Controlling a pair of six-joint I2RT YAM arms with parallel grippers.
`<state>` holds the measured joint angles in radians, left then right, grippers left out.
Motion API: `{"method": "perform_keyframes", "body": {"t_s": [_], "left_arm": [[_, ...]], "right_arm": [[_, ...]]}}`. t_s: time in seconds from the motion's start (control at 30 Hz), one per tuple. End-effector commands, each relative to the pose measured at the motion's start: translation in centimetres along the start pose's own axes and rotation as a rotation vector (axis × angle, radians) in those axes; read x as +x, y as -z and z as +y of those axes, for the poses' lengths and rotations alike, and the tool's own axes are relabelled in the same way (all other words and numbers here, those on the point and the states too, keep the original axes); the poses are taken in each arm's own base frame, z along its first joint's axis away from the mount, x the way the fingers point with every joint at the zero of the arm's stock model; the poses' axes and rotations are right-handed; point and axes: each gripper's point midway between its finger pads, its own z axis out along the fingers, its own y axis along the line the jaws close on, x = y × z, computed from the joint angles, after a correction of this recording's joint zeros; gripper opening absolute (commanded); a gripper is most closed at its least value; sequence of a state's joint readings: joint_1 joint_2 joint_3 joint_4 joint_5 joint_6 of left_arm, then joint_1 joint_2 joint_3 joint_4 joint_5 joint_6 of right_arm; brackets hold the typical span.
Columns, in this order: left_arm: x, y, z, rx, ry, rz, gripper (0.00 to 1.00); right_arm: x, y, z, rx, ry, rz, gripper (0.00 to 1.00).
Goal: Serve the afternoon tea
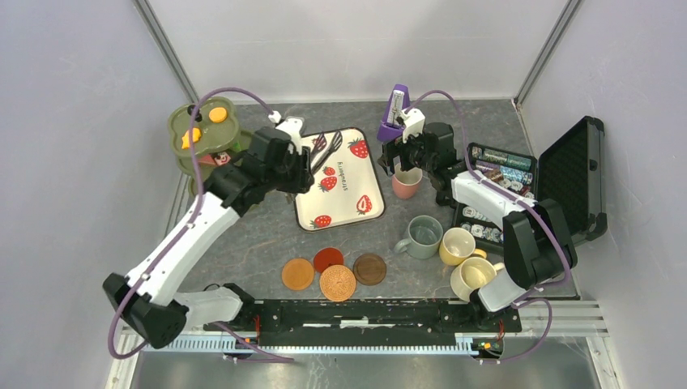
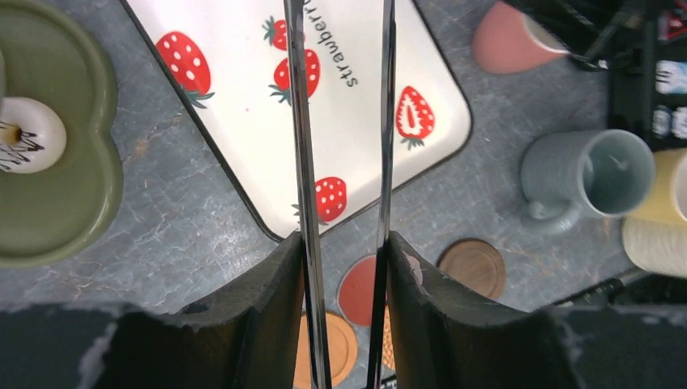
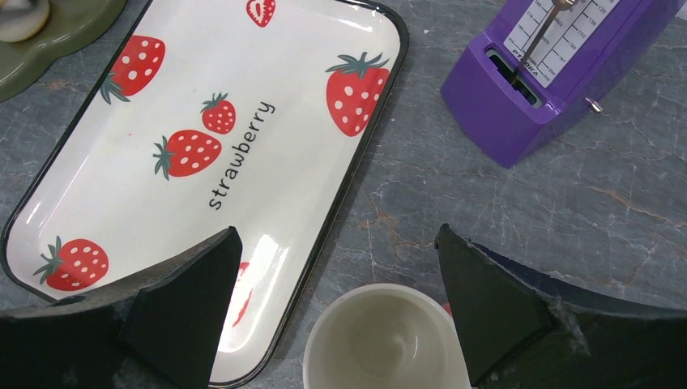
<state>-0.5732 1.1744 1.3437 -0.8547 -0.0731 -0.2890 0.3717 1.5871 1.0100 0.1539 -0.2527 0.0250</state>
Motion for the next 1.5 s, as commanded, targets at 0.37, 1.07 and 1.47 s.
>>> {"method": "perform_keyframes", "body": {"t_s": [0.37,1.07,1.47], "left_arm": [[5.0,-15.2,2.5,-0.181,0.155,-0.091,0.43],[11.6,-20.7,2.7,-0.23,0.131,0.09,0.59],[9.3,-16.0,2.8,-0.255,0.125,0.093,0.9]], "right_arm": [[-2.4,0.0,-0.5,0.015,0.028,-0.05,0.98],[-1.6,-0.9,-0.6,0.009,0.019,-0.024,0.98],[-1.8,-0.8,-0.5,0.001,0.021,-0.029,0.98]]}}
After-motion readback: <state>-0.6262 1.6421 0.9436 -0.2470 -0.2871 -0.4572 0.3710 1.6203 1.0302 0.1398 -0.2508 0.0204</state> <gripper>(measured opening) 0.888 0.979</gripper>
